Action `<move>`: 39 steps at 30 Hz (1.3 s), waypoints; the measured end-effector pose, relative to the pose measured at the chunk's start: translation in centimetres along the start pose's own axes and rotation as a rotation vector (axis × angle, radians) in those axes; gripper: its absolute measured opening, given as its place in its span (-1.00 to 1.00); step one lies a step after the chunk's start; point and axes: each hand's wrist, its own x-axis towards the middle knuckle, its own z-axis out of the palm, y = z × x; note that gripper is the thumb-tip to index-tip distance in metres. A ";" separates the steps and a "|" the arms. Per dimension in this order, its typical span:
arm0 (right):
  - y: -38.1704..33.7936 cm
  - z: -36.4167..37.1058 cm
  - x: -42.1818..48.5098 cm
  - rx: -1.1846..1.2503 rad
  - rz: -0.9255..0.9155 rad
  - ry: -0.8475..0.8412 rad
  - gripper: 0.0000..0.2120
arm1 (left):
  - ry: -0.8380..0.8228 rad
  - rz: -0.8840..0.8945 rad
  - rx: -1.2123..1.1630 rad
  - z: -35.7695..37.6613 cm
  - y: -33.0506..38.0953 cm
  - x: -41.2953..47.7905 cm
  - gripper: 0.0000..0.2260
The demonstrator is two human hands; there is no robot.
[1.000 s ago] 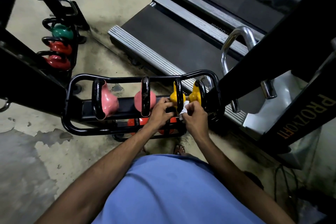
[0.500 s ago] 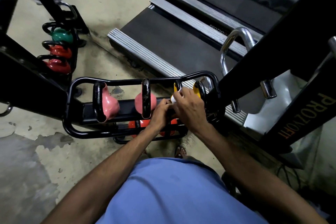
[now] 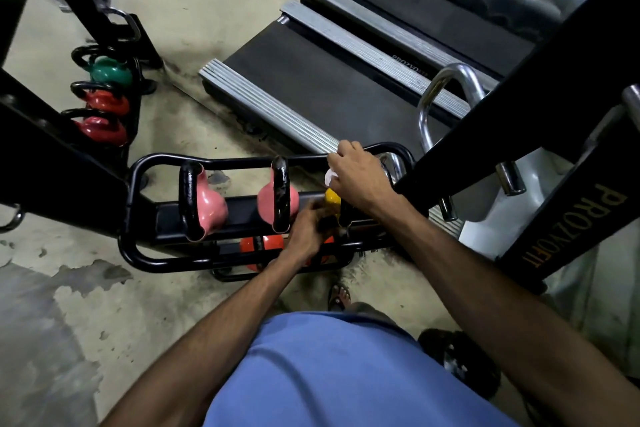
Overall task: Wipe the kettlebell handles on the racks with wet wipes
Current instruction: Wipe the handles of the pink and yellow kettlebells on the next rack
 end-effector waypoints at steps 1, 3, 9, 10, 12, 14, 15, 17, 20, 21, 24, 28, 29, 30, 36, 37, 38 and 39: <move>-0.1 0.1 -1.0 0.053 0.038 0.043 -0.82 | 0.037 0.031 0.023 0.2 -1.1 0.5 -0.82; -0.5 0.7 -3.2 0.209 0.140 0.112 -0.81 | 0.029 0.109 0.109 0.3 -1.6 0.9 -0.79; -2.2 2.4 -8.8 0.552 0.413 0.168 -0.81 | -0.064 0.149 0.201 0.3 -1.2 0.1 -0.70; -2.1 2.4 -9.3 0.569 0.446 0.166 -0.81 | -0.066 0.170 0.217 0.5 -1.7 0.1 -0.69; -1.5 1.8 -9.6 0.587 0.510 0.176 -0.81 | -0.061 0.175 0.256 0.5 -2.0 0.1 -0.70; -0.2 0.7 -9.5 0.591 0.547 0.208 -0.84 | -0.016 0.156 0.274 0.3 -0.9 -0.6 -0.65; 0.7 0.0 -9.3 0.573 0.541 0.229 -0.86 | 0.025 0.155 0.271 0.2 -0.2 -1.2 -0.60; 2.8 -1.4 -8.5 0.537 0.485 0.277 -0.89 | 0.110 0.161 0.246 0.1 1.0 -2.8 -0.54; 5.5 -2.8 -6.6 0.475 0.402 0.300 -0.85 | 0.206 0.235 0.271 0.5 2.8 -5.8 -0.62; 6.2 -2.9 -5.8 0.437 0.380 0.280 -0.82 | 0.204 0.252 0.281 0.8 3.5 -6.6 -0.65; 7.5 -2.2 -3.4 0.276 0.308 0.147 -0.85 | 0.148 0.298 0.280 2.9 5.4 -6.7 -0.72; 7.7 -1.7 -1.1 0.114 0.263 -0.066 -0.83 | 0.139 0.227 0.281 6.8 7.5 -3.9 -0.61; 7.6 -1.7 -0.7 0.095 0.247 -0.132 -0.81 | 0.147 0.197 0.275 7.7 7.9 -3.1 -0.61; 7.5 -1.7 -0.3 0.089 0.220 -0.173 -0.79 | 0.155 0.164 0.268 8.4 8.2 -2.4 -0.64; 7.6 -1.2 0.1 0.006 -0.009 -0.244 -0.81 | 0.192 -0.018 0.211 10.7 7.6 -0.4 -0.83; 7.9 -1.1 -0.2 0.017 -0.007 -0.236 -0.85 | 0.189 -0.032 0.213 10.8 7.7 -0.3 -0.84; 8.3 -1.2 -0.5 0.035 0.016 -0.217 -0.90 | 0.188 -0.043 0.228 11.0 7.8 -0.1 -0.83; 8.6 -1.1 -0.7 0.078 0.060 -0.182 -0.93 | 0.187 -0.058 0.254 11.0 7.7 0.1 -0.81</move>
